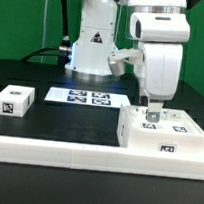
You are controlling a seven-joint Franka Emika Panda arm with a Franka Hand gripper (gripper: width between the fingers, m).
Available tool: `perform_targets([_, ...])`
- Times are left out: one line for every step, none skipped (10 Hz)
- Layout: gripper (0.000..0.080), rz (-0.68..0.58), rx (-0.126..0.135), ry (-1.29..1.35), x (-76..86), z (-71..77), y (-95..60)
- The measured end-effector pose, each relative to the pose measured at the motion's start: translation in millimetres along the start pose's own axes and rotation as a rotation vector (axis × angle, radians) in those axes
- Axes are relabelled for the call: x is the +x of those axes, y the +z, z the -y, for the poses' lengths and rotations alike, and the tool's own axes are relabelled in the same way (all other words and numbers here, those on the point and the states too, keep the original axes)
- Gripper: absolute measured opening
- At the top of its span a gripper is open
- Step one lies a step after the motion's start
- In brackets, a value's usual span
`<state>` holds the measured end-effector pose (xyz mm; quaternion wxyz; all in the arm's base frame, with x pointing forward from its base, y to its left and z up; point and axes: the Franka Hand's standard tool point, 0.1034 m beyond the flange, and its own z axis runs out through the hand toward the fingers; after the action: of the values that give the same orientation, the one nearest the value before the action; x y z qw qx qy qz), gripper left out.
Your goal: Assemble cabinet
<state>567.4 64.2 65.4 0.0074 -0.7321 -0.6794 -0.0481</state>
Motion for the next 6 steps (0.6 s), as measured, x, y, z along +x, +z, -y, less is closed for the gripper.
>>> perform_targets([0.0797, 0.002, -0.016, 0.056, 0.2, 10.7, -7.5])
perform_targets([0.0797, 0.005, -0.027, 0.118, 1.8, 22.5, -13.4])
perform_targets([0.0797, 0.008, -0.029, 0.196, 4.7, 30.6, -18.0])
perform_targets([0.0797, 0.012, -0.029, 0.227, 7.6, 36.2, -21.2])
perform_targets([0.0797, 0.019, -0.013, 0.207, 5.4, 37.5, -20.0])
perform_targets([0.0797, 0.018, -0.014, 0.226, 5.5, 37.4, -19.6])
